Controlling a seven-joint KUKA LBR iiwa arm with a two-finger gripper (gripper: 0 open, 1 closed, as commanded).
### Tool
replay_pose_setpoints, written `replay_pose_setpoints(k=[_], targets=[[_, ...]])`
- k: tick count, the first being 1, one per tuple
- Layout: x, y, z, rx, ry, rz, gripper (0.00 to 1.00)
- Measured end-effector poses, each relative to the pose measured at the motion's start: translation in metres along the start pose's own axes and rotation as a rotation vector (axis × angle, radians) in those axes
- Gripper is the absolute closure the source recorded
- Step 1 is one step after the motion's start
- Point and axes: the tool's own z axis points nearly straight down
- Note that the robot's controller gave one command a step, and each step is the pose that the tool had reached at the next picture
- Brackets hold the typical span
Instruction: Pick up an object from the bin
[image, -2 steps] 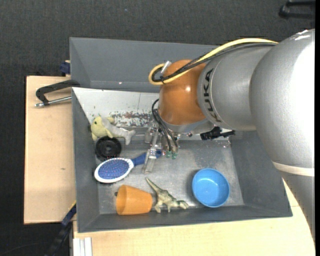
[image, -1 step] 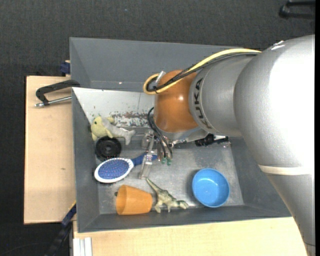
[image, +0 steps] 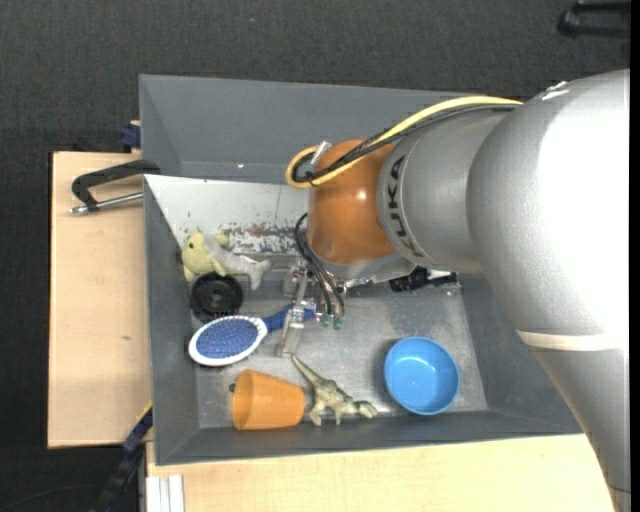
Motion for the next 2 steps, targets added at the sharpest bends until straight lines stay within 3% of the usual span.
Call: replay_pose_setpoints(k=[1, 2], targets=[[0.0, 0.0, 0.0, 0.001, 0.001, -0.001, 1.0], [-0.001, 0.001, -0.073, -0.002, -0.007, -0.003, 1.0]])
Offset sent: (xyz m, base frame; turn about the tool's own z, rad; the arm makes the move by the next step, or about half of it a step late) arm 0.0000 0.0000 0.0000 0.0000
